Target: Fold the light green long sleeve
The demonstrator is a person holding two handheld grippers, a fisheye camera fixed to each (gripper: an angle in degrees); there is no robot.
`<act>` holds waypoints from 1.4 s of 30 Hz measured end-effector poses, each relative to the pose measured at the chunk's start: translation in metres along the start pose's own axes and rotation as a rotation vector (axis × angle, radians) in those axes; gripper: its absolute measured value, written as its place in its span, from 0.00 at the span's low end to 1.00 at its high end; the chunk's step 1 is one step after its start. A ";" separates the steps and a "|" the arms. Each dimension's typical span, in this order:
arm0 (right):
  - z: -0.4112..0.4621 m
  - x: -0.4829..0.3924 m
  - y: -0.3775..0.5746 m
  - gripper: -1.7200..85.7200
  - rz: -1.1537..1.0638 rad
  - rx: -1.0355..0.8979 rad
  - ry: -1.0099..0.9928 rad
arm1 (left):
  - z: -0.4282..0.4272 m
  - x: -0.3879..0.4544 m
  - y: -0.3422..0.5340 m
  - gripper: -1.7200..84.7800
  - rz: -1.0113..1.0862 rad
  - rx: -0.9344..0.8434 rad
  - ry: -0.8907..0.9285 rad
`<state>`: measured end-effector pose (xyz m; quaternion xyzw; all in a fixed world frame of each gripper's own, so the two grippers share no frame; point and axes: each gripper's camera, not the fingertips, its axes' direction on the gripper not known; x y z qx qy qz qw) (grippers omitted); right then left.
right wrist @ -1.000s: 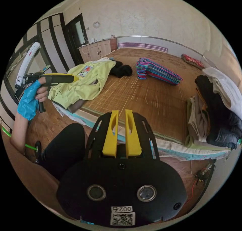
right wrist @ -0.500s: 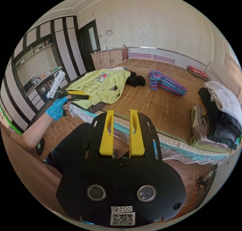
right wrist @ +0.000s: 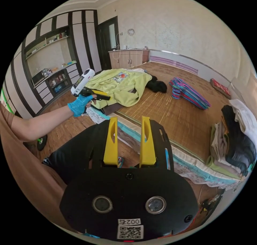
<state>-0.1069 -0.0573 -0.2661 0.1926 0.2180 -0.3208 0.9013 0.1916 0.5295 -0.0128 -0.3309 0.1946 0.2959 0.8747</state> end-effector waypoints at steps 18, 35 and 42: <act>0.090 -0.062 -0.105 0.30 -0.175 0.084 0.033 | -0.140 0.014 0.059 0.07 0.278 0.273 0.311; -0.090 -0.044 -0.118 0.06 -0.197 0.329 -0.093 | -0.194 -0.021 0.089 0.09 0.320 0.376 0.526; -0.175 0.022 -0.114 0.04 -0.037 0.414 -0.247 | -0.151 -0.060 0.102 0.09 0.111 0.276 0.379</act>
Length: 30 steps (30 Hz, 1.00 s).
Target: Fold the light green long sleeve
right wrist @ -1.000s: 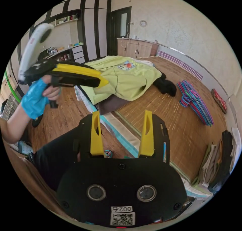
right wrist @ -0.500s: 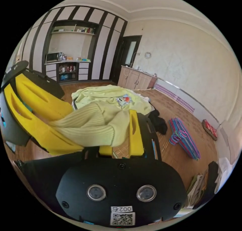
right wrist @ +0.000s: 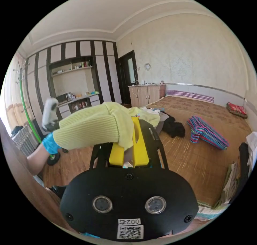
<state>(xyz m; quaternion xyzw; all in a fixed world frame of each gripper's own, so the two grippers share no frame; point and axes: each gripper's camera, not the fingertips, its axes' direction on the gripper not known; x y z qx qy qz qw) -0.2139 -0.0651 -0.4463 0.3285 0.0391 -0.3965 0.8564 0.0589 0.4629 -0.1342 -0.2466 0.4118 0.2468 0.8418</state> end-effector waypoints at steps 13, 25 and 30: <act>-0.210 0.045 -0.046 0.02 0.122 0.225 -0.210 | 0.156 -0.031 0.008 0.15 -0.202 -0.256 -0.319; -0.385 0.079 -0.071 0.01 0.171 0.346 -0.106 | 0.159 -0.014 0.033 0.08 -0.238 -0.259 -0.457; -0.433 0.089 -0.076 0.01 0.187 0.379 -0.063 | 0.094 0.008 0.045 0.07 -0.233 -0.107 -0.436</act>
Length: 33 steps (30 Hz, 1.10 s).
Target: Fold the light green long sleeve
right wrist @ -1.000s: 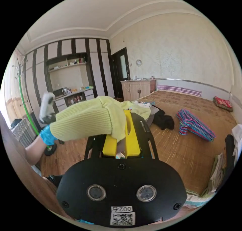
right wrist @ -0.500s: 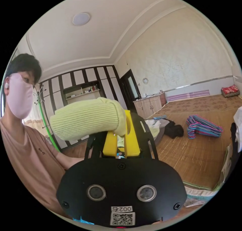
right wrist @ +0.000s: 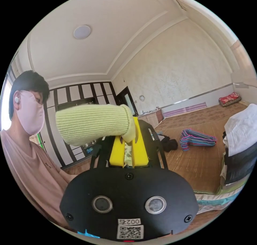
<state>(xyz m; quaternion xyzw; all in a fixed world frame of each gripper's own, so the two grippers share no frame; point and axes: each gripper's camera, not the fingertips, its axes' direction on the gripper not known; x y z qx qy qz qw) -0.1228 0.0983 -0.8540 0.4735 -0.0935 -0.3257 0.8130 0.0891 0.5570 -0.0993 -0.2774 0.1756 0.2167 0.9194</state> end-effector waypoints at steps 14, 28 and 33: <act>-0.147 -0.030 -0.061 0.01 -0.100 0.211 0.205 | -0.209 0.029 0.024 0.05 0.265 0.488 0.292; -0.240 -0.072 -0.079 0.01 -0.111 0.157 0.484 | -0.323 0.093 0.070 0.06 0.424 0.583 0.457; -0.210 -0.072 -0.061 0.01 -0.110 -0.001 0.472 | -0.349 0.106 0.084 0.06 0.493 0.550 0.487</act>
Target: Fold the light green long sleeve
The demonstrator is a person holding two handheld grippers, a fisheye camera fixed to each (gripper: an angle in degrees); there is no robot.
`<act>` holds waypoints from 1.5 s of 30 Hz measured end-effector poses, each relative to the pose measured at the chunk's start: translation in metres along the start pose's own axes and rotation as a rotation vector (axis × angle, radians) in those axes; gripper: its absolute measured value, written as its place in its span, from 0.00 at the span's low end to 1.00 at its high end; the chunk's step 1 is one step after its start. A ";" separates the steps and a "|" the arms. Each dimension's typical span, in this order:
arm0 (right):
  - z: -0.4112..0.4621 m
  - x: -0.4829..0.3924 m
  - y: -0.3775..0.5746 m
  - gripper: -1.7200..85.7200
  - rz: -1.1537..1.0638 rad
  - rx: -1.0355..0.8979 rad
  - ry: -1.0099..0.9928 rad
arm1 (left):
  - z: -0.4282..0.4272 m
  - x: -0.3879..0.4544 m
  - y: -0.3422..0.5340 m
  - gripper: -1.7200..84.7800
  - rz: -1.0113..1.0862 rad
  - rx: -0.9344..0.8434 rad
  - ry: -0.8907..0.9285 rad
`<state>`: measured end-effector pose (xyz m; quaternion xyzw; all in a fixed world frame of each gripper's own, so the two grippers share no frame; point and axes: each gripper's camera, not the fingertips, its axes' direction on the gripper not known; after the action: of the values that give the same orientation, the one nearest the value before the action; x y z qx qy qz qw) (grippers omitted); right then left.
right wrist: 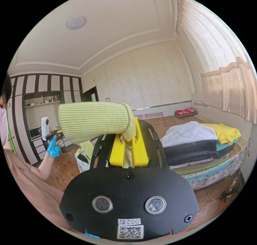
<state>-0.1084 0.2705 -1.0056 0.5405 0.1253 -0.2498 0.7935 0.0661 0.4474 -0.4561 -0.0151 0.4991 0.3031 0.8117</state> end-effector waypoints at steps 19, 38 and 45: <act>0.188 -0.097 0.114 0.03 -0.185 -0.355 -0.135 | 0.046 0.028 0.016 0.07 0.139 -0.337 0.330; 0.342 -0.136 0.304 0.15 -0.427 -0.832 -0.525 | 0.131 -0.052 0.042 0.07 -0.035 -0.516 0.170; 0.399 -0.083 0.351 0.14 -0.344 -0.796 -0.326 | 0.196 -0.087 0.056 0.08 -0.136 -0.549 0.013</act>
<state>-0.0199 0.0272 -0.5348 0.1186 0.1728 -0.3920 0.8957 0.1673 0.5157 -0.2710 -0.2700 0.4014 0.3718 0.7923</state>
